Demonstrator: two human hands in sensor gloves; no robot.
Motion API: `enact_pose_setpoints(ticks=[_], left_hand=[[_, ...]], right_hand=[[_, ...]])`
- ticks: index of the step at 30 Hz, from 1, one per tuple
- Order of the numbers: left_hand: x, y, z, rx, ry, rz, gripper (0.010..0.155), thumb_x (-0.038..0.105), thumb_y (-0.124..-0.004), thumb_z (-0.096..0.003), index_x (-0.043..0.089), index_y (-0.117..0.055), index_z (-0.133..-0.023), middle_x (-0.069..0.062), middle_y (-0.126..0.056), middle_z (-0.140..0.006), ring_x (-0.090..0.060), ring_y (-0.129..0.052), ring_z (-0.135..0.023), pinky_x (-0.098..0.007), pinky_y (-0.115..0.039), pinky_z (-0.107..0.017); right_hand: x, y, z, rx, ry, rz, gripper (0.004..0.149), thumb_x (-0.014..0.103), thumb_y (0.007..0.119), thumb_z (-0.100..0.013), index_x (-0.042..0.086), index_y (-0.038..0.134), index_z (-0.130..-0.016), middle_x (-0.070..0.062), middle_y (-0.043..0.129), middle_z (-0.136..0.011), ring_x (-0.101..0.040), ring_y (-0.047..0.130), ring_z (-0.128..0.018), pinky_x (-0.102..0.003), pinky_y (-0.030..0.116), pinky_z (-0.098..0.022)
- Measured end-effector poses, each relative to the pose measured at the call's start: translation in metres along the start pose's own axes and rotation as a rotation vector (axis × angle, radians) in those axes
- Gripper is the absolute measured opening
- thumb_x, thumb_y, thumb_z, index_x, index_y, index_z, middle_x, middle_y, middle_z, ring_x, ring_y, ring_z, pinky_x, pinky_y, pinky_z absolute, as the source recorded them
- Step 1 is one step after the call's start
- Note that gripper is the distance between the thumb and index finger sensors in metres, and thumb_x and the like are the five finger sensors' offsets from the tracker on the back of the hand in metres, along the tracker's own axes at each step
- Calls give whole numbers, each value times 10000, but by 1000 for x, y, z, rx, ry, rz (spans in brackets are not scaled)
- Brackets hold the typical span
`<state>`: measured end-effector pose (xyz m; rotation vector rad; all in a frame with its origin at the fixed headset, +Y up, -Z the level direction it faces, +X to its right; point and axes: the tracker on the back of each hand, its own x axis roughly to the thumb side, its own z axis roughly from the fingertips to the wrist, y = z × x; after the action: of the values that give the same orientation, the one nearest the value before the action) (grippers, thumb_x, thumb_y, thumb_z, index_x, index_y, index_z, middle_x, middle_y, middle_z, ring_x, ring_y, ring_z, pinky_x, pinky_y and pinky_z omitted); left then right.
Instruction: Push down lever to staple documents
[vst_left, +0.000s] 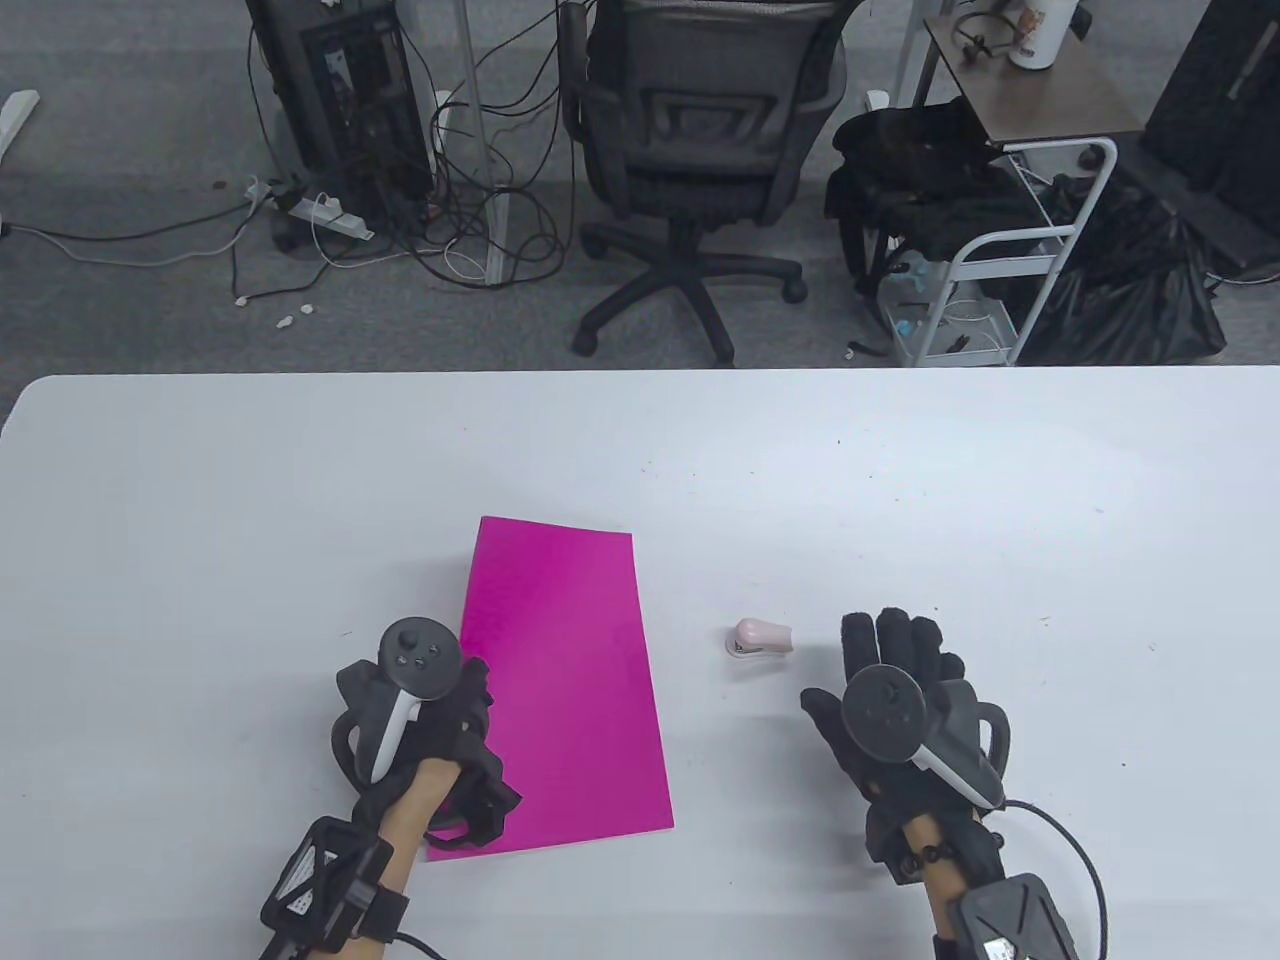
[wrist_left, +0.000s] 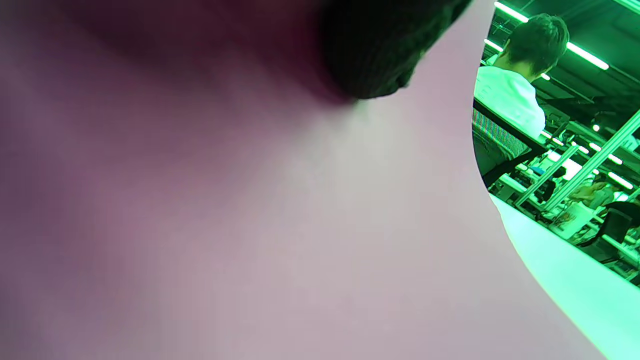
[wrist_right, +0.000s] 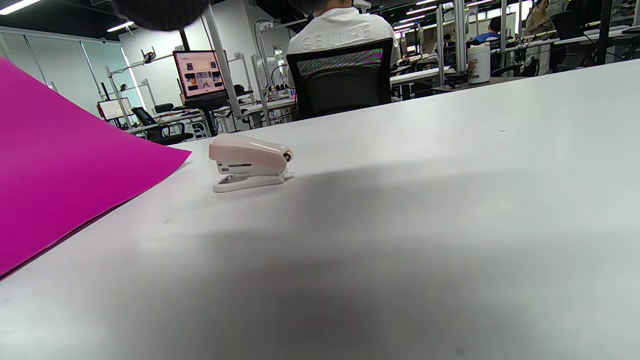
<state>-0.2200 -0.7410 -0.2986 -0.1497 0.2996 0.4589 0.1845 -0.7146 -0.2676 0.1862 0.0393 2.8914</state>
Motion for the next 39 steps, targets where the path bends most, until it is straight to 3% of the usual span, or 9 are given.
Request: enact_pose_setpoints(ticks=[9, 22, 39], left_hand=[[6, -10, -14, 46, 5, -214, 535, 270, -844, -528, 8, -777, -990, -131, -936, -759, -319, -959, -611, -650, -812, -498], [8, -17, -15, 63, 54, -349, 751, 319, -866, -514, -91, -595, -1082, -116, -944, -772, -288, -964, -608, -616, -824, -503], [12, -19, -15, 33, 111, -459, 802, 384, -833, -518, -49, -550, -1132, -197, -855, -898, -384, -879, -729, -681, -743, -558]], right_hand=[[-1, 4, -3, 30, 0, -3, 842, 514, 559, -514, -7, 298, -1122, -409, 248, -1100, -680, 306, -981, -771, 380, -670], [1, 5, -2, 58, -8, -1, 836, 523, 556, -509, 10, 319, -1125, -405, 259, -1104, -680, 317, -984, -772, 388, -669], [2, 6, -3, 63, -4, 18, 834, 521, 559, -510, 7, 325, -1123, -403, 268, -1104, -678, 330, -984, -771, 395, -669]])
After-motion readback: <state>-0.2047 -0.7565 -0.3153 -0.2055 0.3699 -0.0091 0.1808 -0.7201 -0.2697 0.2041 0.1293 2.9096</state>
